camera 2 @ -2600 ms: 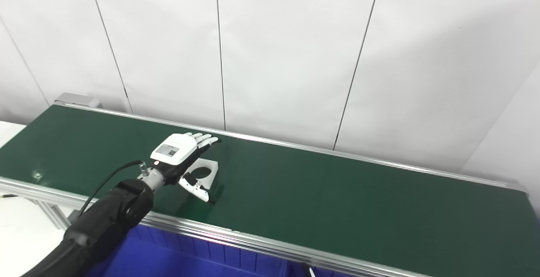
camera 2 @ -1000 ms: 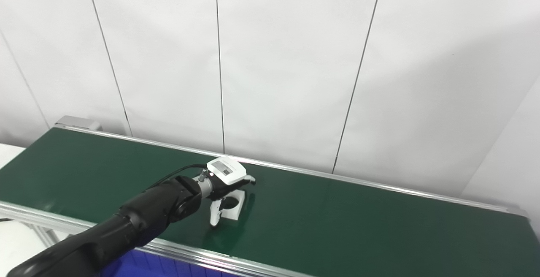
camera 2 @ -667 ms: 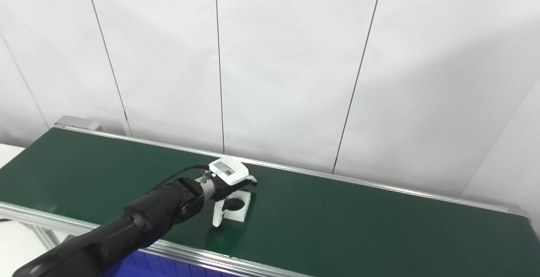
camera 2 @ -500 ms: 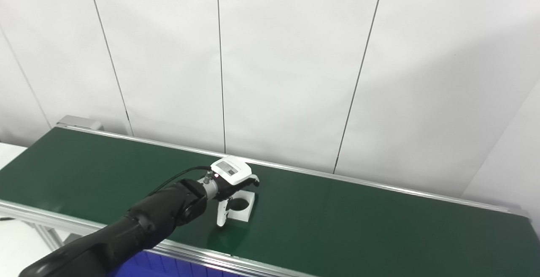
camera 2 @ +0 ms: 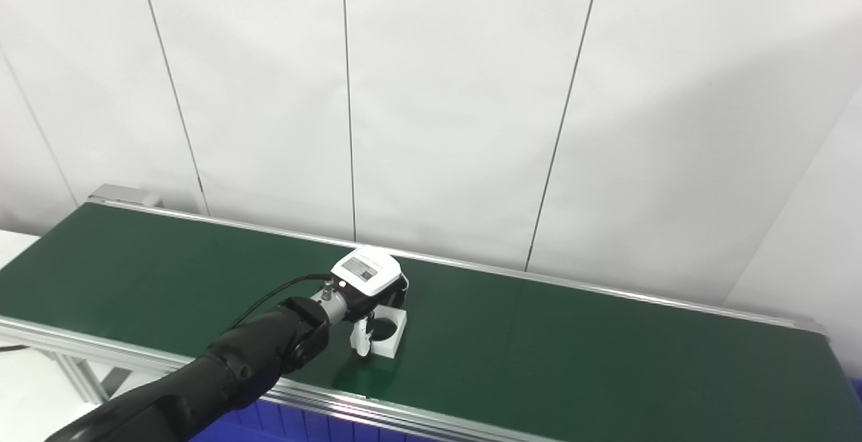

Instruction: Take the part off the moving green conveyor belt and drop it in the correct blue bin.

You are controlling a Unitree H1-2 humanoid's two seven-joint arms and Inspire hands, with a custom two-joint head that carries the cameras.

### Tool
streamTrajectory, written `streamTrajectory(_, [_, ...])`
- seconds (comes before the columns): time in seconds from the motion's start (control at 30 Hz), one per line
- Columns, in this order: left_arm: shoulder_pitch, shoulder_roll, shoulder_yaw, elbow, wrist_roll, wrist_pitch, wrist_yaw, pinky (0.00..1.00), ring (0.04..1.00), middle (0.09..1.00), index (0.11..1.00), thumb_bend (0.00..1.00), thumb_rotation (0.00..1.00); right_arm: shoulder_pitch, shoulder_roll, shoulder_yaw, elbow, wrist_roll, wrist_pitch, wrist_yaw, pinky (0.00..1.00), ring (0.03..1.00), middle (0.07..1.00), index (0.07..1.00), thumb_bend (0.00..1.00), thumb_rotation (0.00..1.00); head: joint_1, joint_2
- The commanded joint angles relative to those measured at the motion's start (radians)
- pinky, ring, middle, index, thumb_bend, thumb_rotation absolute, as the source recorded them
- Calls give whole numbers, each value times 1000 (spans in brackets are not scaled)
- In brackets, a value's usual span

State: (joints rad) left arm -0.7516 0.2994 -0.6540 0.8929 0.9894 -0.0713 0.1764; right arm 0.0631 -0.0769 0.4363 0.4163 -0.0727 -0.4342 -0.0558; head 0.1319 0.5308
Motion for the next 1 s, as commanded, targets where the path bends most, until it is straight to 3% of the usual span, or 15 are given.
streamTrajectory(0.0, [-17,27,-6,24,17,30,27,270,387,462,527,500,0,-11,3,-6,-30,5,-36,9,969,992,987,975,1000,1000,1,1])
streamTrajectory(0.1, [-14,30,-6,14,13,39,27,255,397,466,516,501,0,-12,1,-5,-30,5,-36,10,965,989,985,974,1000,1000,1,0])
streamTrajectory(0.33, [-3,51,11,-86,7,70,-50,309,402,478,525,500,0,-11,-1,-17,-26,16,-36,25,961,983,979,967,1000,990,24,3])
streamTrajectory(0.53, [33,94,57,-327,-1,122,-204,336,410,485,524,502,0,-12,-2,-45,-6,36,-36,62,981,992,982,970,1000,978,67,-5])
streamTrajectory(0.73, [93,152,130,-625,-39,127,-346,369,407,493,536,501,0,-17,0,-69,9,41,-36,95,1000,1000,990,978,1000,987,98,4])
streamTrajectory(0.87, [146,174,196,-819,-70,137,-418,379,404,492,540,500,0,-22,-1,-81,12,40,-36,103,1000,1000,991,982,996,993,110,37])
streamTrajectory(0.9, [159,180,213,-866,-77,135,-430,383,402,492,541,500,0,-24,-2,-84,10,39,-36,105,1000,1000,991,982,993,994,117,72])
streamTrajectory(0.93, [168,183,226,-897,-80,132,-441,379,401,493,542,499,0,-25,-3,-87,8,38,-36,108,998,1000,992,984,994,994,117,72])
streamTrajectory(0.97, [179,188,241,-941,-85,138,-468,377,400,493,542,499,0,-27,-3,-92,4,42,-36,114,998,999,992,984,994,994,121,105])
